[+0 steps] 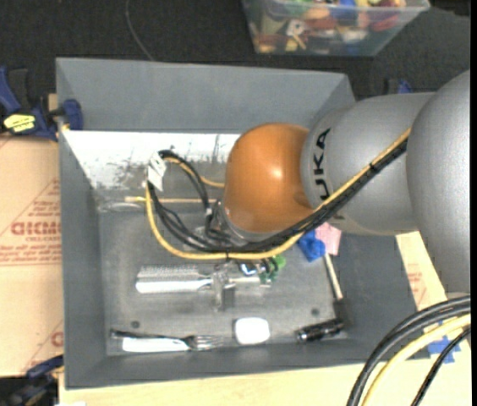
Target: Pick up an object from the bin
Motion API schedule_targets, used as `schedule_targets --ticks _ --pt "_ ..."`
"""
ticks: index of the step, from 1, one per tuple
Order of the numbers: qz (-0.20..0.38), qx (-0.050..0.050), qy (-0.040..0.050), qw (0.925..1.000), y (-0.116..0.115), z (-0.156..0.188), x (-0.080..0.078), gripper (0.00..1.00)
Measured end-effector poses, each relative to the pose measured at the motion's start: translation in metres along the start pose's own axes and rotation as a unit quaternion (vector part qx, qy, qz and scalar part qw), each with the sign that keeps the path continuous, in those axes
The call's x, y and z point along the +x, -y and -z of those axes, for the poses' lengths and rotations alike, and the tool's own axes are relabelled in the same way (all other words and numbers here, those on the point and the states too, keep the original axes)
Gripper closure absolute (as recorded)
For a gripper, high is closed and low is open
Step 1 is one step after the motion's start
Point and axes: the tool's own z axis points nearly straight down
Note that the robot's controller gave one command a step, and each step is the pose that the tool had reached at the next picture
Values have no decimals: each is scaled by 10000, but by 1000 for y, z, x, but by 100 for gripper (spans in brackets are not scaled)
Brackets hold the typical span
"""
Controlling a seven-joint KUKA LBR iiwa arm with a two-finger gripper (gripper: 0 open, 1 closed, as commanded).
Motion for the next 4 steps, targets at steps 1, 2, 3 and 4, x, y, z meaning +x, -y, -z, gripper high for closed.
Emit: schedule_targets --ticks 1,2,3,4 --pt "-387 -16 -33 9992 -32 -33 0 0" --pt "51 1 46 10000 -16 -62 -11 0" --pt "-426 -11 28 9991 -21 -61 -15 100" --pt "-504 -14 25 9987 -22 -61 -16 100"
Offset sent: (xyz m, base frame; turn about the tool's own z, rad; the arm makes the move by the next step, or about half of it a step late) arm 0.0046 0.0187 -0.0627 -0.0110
